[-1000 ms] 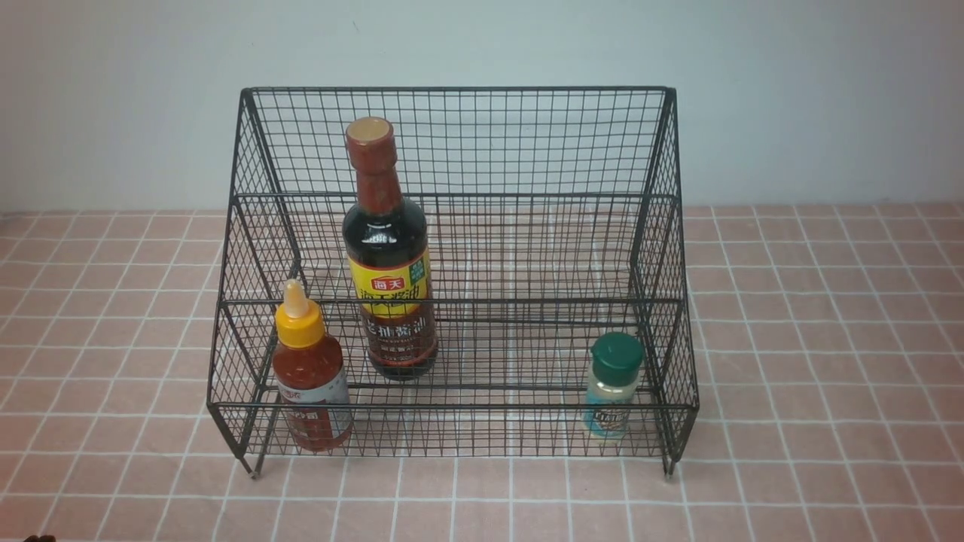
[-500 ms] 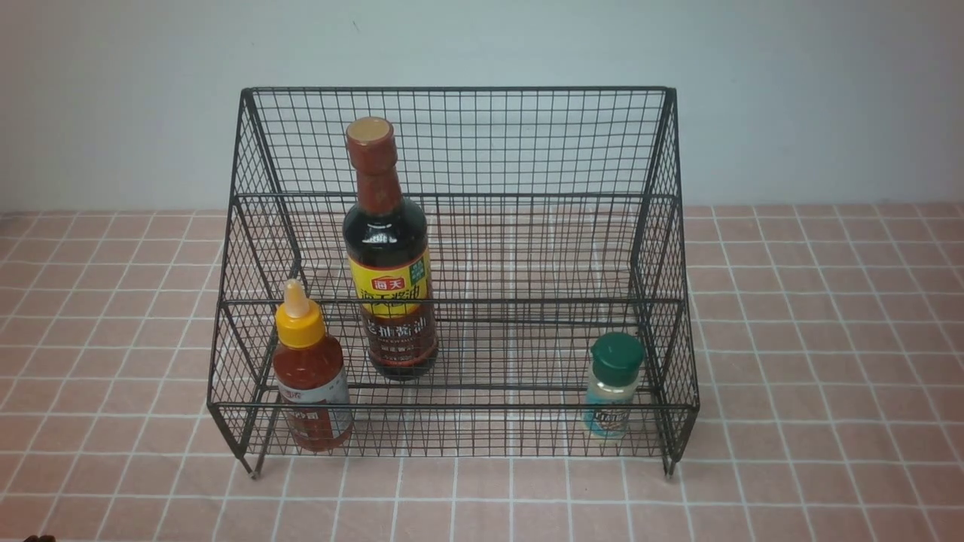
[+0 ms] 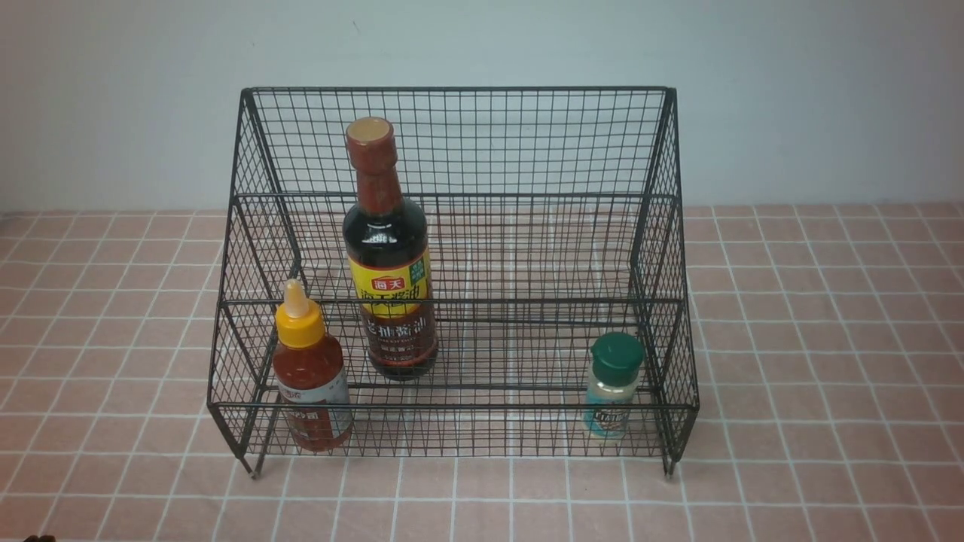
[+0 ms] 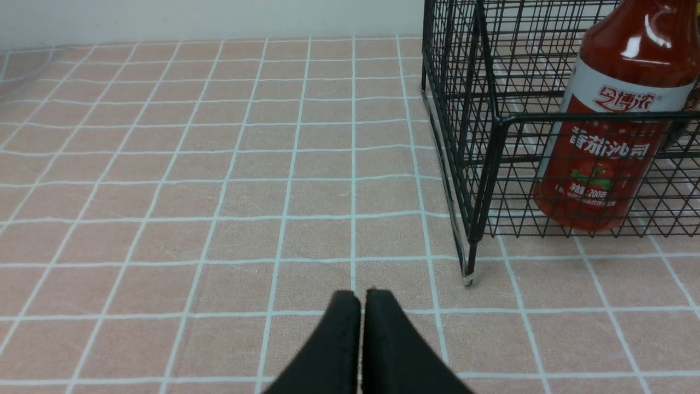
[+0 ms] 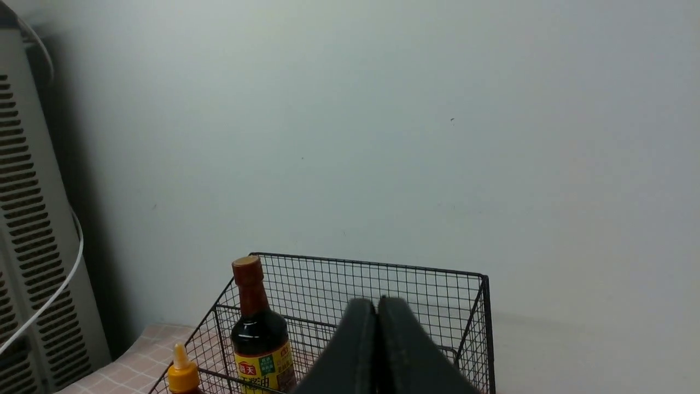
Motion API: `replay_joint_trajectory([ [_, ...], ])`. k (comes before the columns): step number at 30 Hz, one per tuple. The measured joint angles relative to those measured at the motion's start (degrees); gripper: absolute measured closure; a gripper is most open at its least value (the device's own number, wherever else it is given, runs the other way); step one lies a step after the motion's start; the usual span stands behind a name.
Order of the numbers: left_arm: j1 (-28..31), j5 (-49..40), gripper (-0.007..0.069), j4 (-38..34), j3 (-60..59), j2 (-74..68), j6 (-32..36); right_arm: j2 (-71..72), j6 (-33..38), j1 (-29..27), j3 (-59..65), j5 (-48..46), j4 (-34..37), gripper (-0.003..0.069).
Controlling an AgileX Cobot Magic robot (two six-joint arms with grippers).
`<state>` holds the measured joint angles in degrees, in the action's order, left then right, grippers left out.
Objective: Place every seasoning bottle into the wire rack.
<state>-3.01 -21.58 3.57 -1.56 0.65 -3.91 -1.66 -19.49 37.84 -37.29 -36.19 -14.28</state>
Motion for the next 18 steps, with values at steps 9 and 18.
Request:
replay_joint_trajectory([
  [9,0.0,0.0,0.0631,0.0,0.0,0.0,0.0,0.0,13.2,0.0,2.2,3.7,10.4,0.0673],
  [18,0.0,0.0,0.0631,0.0,0.0,0.0,0.0,0.7,15.1,-2.2,6.9,5.6,10.6,0.0673],
])
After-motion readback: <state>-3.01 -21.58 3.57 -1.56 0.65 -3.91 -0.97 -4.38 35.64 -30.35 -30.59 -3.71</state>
